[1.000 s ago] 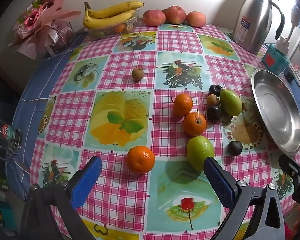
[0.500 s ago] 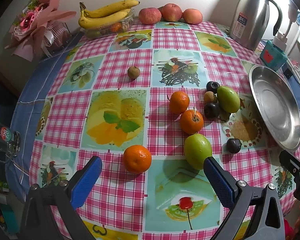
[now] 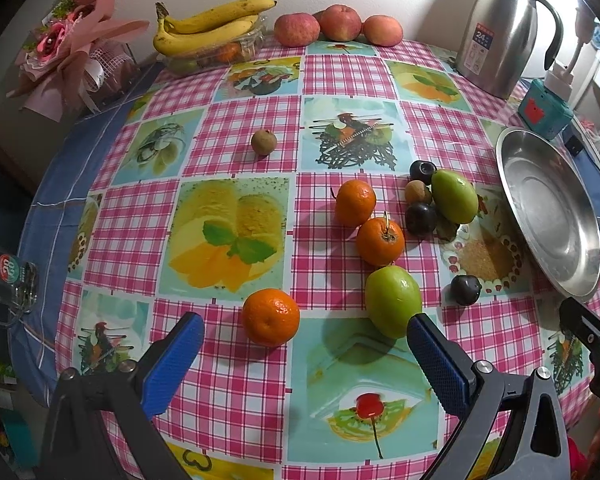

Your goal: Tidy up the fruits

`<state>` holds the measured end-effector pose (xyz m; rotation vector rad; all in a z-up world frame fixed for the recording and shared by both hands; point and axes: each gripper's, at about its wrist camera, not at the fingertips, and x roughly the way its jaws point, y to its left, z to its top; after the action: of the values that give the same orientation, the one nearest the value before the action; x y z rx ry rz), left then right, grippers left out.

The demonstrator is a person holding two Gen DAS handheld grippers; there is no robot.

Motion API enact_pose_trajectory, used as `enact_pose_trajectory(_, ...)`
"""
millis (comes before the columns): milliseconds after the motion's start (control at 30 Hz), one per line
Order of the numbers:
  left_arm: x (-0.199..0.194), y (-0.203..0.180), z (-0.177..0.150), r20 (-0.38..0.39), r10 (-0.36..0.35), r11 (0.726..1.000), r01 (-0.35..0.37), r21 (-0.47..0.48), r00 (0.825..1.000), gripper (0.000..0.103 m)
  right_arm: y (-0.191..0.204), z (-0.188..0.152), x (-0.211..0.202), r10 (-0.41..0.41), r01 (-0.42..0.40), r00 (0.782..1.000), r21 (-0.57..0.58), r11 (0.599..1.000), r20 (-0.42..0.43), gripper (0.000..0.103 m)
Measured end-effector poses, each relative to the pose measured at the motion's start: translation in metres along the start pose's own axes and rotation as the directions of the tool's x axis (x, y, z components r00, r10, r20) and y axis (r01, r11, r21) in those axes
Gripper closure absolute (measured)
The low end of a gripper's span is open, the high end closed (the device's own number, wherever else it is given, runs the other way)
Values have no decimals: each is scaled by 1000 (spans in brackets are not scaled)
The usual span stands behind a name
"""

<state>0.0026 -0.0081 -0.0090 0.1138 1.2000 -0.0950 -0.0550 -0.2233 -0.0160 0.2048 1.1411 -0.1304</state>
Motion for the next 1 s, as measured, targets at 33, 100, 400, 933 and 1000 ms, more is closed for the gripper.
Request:
enact_pose_trajectory(33, 0, -1, 0, -1, 0, 1000, 0, 0, 1000, 1, -1, -1, 0, 0, 0, 1000, 0, 1000, 0, 0)
enact_pose_trajectory(100, 0, -1, 0, -2, -1, 1000, 1, 0, 1000, 1, -1, 0, 0, 2, -2, 1000, 3, 1000, -1, 0)
enact_pose_trajectory(400, 1, -2, 0, -3, 0, 1000, 0, 0, 1000, 0, -4, 0, -2, 3, -3, 1000, 13, 1000, 14, 0)
enact_pose_trajectory(933, 1, -3, 0, -4, 1, 1000, -1, -1, 1000, 0, -7, -1, -2, 7, -7, 999, 26, 1000, 31, 0)
enact_pose_trajectory(1000, 1, -3, 0, -4, 1, 1000, -1, -1, 1000, 0, -7, -1, -2, 6, -7, 1000, 27, 1000, 31, 0)
